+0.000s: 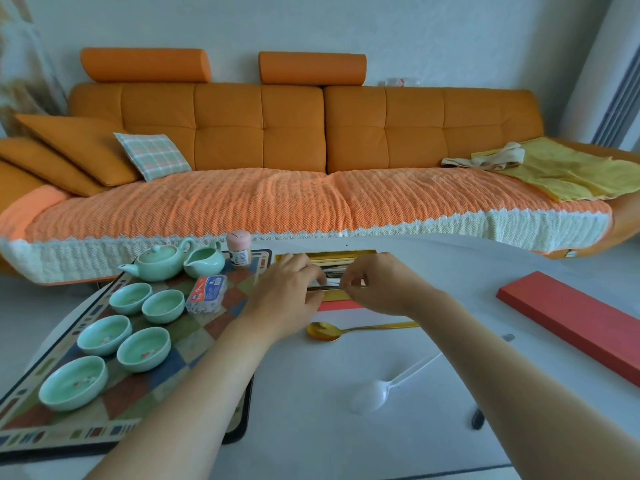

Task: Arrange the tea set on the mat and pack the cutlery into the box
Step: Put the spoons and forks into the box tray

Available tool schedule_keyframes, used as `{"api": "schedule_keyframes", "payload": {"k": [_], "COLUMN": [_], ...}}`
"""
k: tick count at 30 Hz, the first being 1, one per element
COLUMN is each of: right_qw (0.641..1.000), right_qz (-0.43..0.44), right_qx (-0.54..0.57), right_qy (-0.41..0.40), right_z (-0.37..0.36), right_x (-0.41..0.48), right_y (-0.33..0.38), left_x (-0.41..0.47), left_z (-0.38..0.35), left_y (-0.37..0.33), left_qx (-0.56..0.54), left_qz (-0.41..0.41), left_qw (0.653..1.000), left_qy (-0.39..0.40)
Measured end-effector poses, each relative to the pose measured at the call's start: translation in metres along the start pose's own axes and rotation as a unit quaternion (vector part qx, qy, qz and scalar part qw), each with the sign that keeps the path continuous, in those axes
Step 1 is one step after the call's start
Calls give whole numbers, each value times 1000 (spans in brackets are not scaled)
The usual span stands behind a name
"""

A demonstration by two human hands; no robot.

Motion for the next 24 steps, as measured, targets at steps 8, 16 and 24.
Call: {"api": "schedule_keyframes", "payload": {"k": [8,16,24], "right_qw": [989,991,999], "right_qz": [-56,-73,-29], "right_qx": [-75,-59,9], "right_qy": [117,96,11], "right_z": [-2,-6,-1], "right_x": [-33,-45,-35], "right_y": [-14,-21,-14], "left_x": [-18,-19,-8], "left_z": [-9,-9,4], "left_y": [-28,-27,-13], "left_qx": [-21,-63,-179], "left_qz": [-33,-28,97], "left_qw": [979,976,975], "left_qy": [199,207,93]}}
Point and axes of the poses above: each hand's wrist, its own x-axis towards the middle knuckle, its own z-axis out of the back of the hand, y = z × x, the point moved 2 cm from there along x, towards the middle knuckle, and after that the axes turned 13 degrees about x, right-handed, at the moved point
